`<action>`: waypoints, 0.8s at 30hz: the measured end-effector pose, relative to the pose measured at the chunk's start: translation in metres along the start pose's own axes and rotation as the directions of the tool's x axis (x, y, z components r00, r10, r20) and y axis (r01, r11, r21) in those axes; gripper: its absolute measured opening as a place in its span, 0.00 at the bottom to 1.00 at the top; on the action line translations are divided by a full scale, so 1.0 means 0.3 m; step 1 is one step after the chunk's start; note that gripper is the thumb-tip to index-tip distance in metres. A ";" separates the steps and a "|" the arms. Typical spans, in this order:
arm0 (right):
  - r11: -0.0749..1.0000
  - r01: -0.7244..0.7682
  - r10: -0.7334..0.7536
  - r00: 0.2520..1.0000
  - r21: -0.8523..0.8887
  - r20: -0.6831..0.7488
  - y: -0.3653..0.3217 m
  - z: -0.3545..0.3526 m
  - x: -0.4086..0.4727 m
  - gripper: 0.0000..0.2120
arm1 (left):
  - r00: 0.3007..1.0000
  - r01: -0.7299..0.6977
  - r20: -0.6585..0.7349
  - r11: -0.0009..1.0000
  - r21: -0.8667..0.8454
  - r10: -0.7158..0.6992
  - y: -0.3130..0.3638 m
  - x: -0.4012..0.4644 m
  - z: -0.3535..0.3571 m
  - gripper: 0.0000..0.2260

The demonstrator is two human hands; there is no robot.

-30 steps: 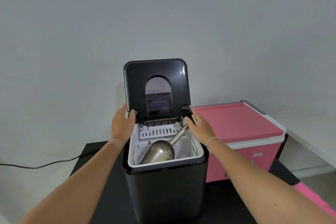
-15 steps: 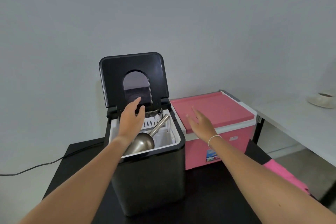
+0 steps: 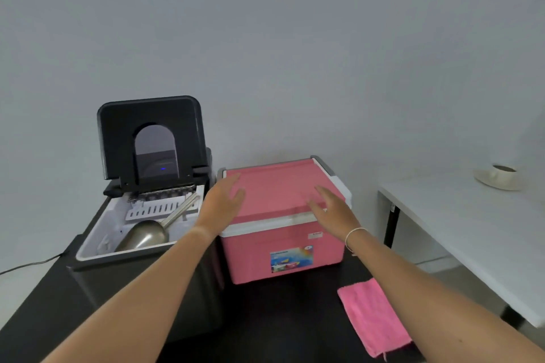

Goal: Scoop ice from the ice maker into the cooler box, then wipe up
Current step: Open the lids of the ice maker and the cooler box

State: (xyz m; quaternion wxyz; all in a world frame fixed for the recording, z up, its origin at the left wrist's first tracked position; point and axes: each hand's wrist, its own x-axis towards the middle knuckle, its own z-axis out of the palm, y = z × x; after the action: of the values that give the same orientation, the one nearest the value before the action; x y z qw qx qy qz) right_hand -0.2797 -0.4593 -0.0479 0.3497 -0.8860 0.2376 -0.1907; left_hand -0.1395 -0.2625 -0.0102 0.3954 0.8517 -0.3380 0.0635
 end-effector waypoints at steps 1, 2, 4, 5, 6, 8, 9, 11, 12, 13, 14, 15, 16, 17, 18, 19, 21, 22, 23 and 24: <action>1.000 -0.003 0.003 1.000 -0.015 0.010 0.033 -0.025 0.001 0.28 | 1.000 0.016 0.013 1.000 0.007 -0.016 0.015 -0.011 0.030 0.19; 0.999 0.001 0.000 1.000 -0.034 0.017 0.058 -0.042 0.002 0.27 | 0.999 0.028 0.030 0.999 0.020 -0.029 0.019 -0.022 0.051 0.19; 0.997 0.014 -0.012 1.000 -0.073 0.029 0.093 -0.064 0.005 0.27 | 0.996 0.041 0.071 0.997 0.070 -0.046 0.016 -0.038 0.080 0.20; 0.996 0.025 -0.021 0.999 -0.089 0.040 0.108 -0.070 0.007 0.27 | 0.994 0.052 0.091 0.994 0.095 -0.061 0.012 -0.040 0.091 0.20; 0.994 0.037 -0.032 0.998 -0.102 0.050 0.120 -0.074 0.010 0.28 | 0.992 0.062 0.106 0.991 0.117 -0.075 0.009 -0.041 0.098 0.21; 0.991 0.060 -0.051 0.996 -0.119 0.071 0.135 -0.073 0.018 0.27 | 0.988 0.076 0.119 0.984 0.161 -0.096 0.004 -0.036 0.106 0.22; 0.989 0.073 -0.063 0.995 -0.125 0.081 0.139 -0.070 0.021 0.27 | 0.987 0.083 0.124 0.981 0.176 -0.106 0.003 -0.033 0.110 0.22; 0.983 0.111 -0.098 0.991 -0.147 0.094 0.151 -0.059 0.028 0.26 | 0.983 0.092 0.139 0.976 0.199 -0.121 0.000 -0.030 0.119 0.23; 0.978 0.130 -0.115 0.989 -0.163 0.097 0.156 -0.054 0.034 0.26 | 0.982 0.081 0.152 0.972 0.220 -0.116 -0.003 -0.027 0.126 0.24; 0.973 0.148 -0.131 0.986 -0.180 0.098 0.158 -0.049 0.040 0.25 | 0.981 0.066 0.163 0.967 0.248 -0.108 -0.010 -0.023 0.131 0.24; 0.966 0.167 -0.150 0.984 -0.200 0.096 0.160 -0.046 0.050 0.25 | 0.981 0.050 0.167 0.961 0.273 -0.098 -0.020 -0.015 0.141 0.24; 0.957 0.191 -0.173 0.980 -0.221 0.097 0.161 -0.043 0.060 0.25 | 0.982 0.044 0.163 0.956 0.290 -0.094 -0.032 -0.007 0.148 0.24; 0.944 0.217 -0.198 0.975 -0.247 0.100 0.160 -0.043 0.070 0.25 | 0.983 0.038 0.157 0.952 0.303 -0.090 -0.041 0.000 0.155 0.25; 0.930 0.244 -0.223 0.969 -0.276 0.104 0.159 -0.042 0.081 0.25 | 0.984 0.039 0.155 0.948 0.317 -0.093 -0.049 0.007 0.161 0.25; 0.916 0.263 -0.241 0.964 -0.304 0.109 0.159 -0.041 0.093 0.26 | 0.983 0.039 0.158 0.942 0.334 -0.097 -0.058 0.014 0.168 0.25; 0.904 0.274 -0.250 0.962 -0.328 0.114 0.161 -0.040 0.111 0.26 | 0.980 0.037 0.169 0.935 0.353 -0.103 -0.067 0.026 0.176 0.25; 0.885 0.281 -0.252 0.960 -0.372 0.125 0.168 -0.034 0.139 0.27 | 0.973 0.016 0.203 0.911 0.412 -0.109 -0.082 0.039 0.189 0.26; 0.871 0.284 -0.249 0.959 -0.402 0.137 0.174 -0.029 0.155 0.28 | 0.969 0.004 0.218 0.896 0.445 -0.113 -0.091 0.045 0.194 0.26; 0.853 0.286 -0.243 0.958 -0.436 0.154 0.179 -0.025 0.167 0.28 | 0.966 -0.006 0.229 0.881 0.474 -0.117 -0.100 0.050 0.199 0.26; 0.834 0.290 -0.236 0.957 -0.470 0.171 0.185 -0.019 0.178 0.28 | 0.965 -0.013 0.235 0.868 0.497 -0.120 -0.108 0.055 0.203 0.27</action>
State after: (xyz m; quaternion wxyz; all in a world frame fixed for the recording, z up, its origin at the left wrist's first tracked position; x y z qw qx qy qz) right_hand -0.2551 -0.5276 -0.0743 0.0963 -0.9784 0.1352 -0.1234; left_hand -0.1162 -0.2998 -0.0658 0.1187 0.9344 -0.3349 0.0253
